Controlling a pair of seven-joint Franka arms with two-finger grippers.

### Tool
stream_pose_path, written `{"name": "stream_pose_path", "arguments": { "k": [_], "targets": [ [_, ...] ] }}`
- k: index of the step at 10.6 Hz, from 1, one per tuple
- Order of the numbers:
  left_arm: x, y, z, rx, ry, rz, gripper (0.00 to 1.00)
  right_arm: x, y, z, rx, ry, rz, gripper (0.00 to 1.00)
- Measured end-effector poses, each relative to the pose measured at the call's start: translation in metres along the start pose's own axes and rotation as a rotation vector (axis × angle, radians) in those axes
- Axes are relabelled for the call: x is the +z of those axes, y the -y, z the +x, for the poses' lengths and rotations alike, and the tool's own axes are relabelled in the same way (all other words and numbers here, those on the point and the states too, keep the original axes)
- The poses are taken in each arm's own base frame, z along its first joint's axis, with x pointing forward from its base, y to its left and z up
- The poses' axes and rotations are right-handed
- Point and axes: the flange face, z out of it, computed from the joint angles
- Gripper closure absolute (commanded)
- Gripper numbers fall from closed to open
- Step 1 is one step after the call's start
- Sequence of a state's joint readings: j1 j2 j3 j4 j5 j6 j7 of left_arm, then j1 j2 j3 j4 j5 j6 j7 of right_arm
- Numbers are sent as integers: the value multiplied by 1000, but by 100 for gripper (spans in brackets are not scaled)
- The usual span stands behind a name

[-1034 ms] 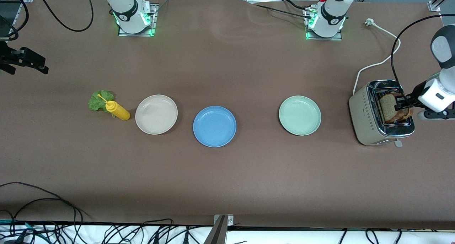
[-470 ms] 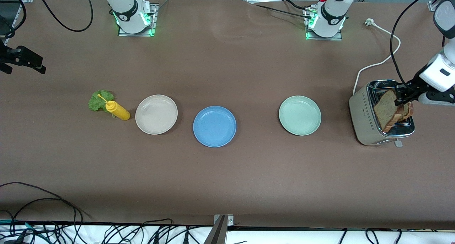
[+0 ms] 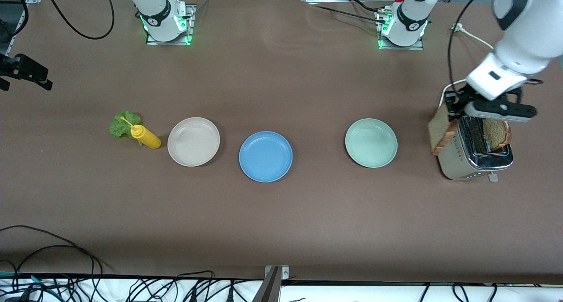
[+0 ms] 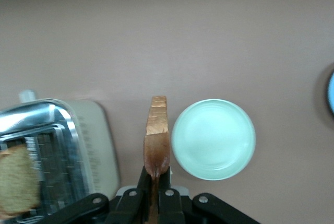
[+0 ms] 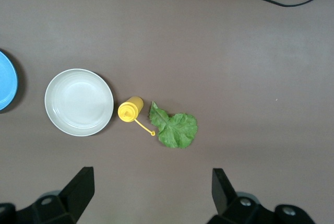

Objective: Make sandwich in blue plate with both arms
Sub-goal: 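Lift the bread slice with the left gripper and carry it to the blue plate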

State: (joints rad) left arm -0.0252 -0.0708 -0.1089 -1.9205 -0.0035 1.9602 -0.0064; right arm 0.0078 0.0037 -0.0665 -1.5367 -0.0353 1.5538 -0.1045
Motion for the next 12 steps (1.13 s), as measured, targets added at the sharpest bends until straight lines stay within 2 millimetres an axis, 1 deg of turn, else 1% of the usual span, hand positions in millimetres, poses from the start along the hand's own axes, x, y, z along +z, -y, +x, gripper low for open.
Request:
{"name": "stream_pose_path", "arguments": {
  "k": [2, 4, 6, 8, 10, 12],
  "targets": [
    [1, -59, -4, 43, 4, -4, 100, 0, -1, 0, 2, 0, 0, 0],
    [8, -120, -14, 95, 25, -8, 100, 0, -1, 0, 2, 0, 0, 0],
    [21, -169, -21, 77, 51, -18, 100, 0, -1, 0, 1, 0, 0, 0],
    [42, -212, -20, 43, 90, -46, 100, 0, 0, 0, 0, 0, 0, 0],
    [61, -254, -12, 26, 130, -96, 100, 0, 0, 0, -1, 0, 0, 0],
    [77, -284, -8, 27, 171, -142, 100, 0, 0, 0, 0, 1, 0, 0]
  ]
}}
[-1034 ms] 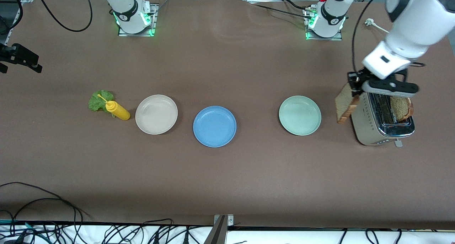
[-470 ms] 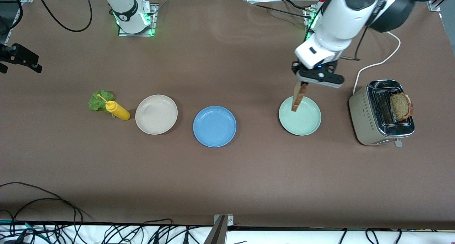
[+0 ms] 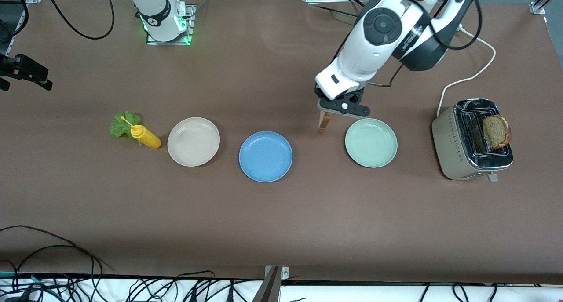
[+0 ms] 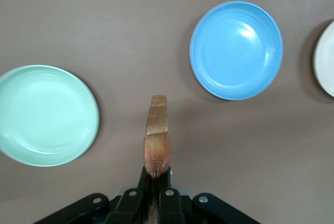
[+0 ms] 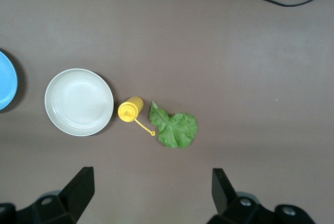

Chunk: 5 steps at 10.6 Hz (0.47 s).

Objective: Make sandwich in blue plate with both arms
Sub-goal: 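Lift the bread slice with the left gripper and carry it to the blue plate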

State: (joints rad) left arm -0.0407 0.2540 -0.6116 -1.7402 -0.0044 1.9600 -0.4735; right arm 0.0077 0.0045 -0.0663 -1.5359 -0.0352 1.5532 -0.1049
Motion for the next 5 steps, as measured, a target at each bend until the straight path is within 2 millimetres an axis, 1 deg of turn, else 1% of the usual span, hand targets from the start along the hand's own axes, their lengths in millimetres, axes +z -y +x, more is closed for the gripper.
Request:
{"name": "stream_pose_path", "arguments": {
  "k": [2, 5],
  "targets": [
    [19, -22, 10, -6, 35, -56, 100, 0, 0, 0, 1, 0, 0, 0],
    [40, -56, 34, -26, 8, -194, 100, 0, -1, 0, 1, 0, 0, 0]
  ]
}}
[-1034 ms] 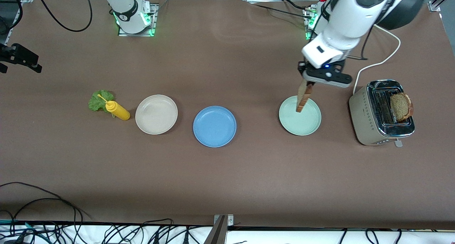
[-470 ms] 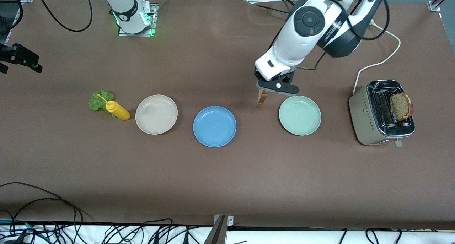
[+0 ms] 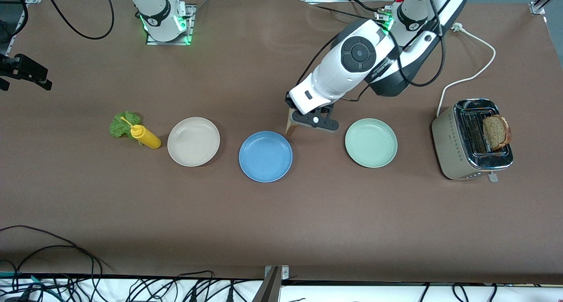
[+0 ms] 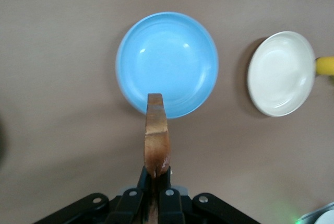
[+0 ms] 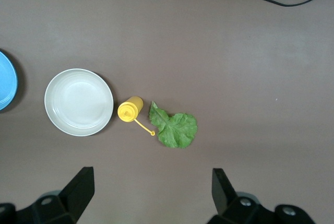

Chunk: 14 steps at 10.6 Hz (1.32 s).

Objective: Make sandwich in blue plate with both arms
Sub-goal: 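Lift the bread slice with the left gripper and carry it to the blue plate, then lower the bread onto the blue plate and open the left gripper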

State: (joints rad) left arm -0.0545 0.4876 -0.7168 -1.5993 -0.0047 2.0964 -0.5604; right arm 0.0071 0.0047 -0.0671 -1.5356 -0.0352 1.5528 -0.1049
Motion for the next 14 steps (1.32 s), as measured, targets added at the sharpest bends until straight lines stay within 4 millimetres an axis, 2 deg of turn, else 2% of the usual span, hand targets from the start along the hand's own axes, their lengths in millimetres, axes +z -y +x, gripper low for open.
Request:
{"name": "stream_pose_path", "arguments": {
  "k": [2, 4, 5, 9, 12, 14],
  "targets": [
    [23, -14, 9, -11, -40, -88, 100, 0, 0, 0, 0, 0, 0, 0],
    [51, -17, 22, -33, -80, -174, 100, 0, 0, 0, 0, 1, 0, 0],
    [62, -12, 31, -52, -87, -203, 100, 1, 0, 0, 0, 1, 0, 0],
    [85, 5, 68, -118, -109, -287, 100, 1, 0, 0, 0, 3, 0, 0],
    [129, 16, 74, -143, -99, -323, 100, 2, 0, 1, 0, 4, 0, 0],
    [140, 20, 76, -152, -86, -328, 100, 2, 0, 1, 0, 4, 0, 0]
  ]
}}
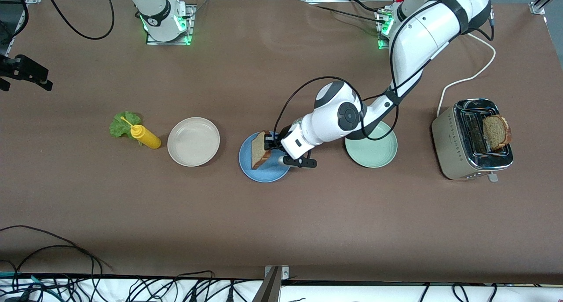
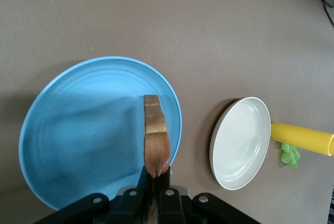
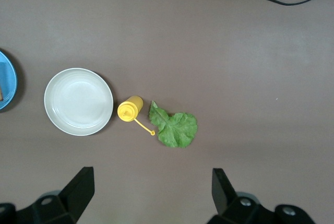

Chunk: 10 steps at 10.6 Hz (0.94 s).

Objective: Make sandwich in blue plate with both arms
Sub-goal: 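Lower the bread onto the blue plate and open the left gripper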

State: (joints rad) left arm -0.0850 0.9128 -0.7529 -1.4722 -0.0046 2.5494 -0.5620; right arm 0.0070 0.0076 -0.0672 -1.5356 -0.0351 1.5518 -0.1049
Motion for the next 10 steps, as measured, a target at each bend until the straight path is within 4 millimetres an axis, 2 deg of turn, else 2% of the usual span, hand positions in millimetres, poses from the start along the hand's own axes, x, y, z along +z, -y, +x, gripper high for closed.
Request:
{"name": "stream_pose_path", "arguments": {
  "k": [2, 4, 5, 6, 7, 10],
  "targets": [
    [4, 3, 0, 18, 6, 0, 100, 1, 1, 1, -1, 1, 3, 0],
    [9, 5, -1, 7, 24, -15, 85, 5, 4, 4, -1, 2, 31, 0],
    [12, 7, -1, -5, 31, -21, 74, 7, 2, 5, 2, 5, 33, 0],
    [13, 8, 0, -10, 33, -24, 49, 9, -1, 6, 8, 6, 33, 0],
    [13, 9, 0, -11, 34, -24, 0, 11, -5, 7, 14, 8, 34, 0],
    [9, 9, 5, -11, 22, -27, 0, 21, -6, 12, 18, 23, 35, 0]
  ]
}}
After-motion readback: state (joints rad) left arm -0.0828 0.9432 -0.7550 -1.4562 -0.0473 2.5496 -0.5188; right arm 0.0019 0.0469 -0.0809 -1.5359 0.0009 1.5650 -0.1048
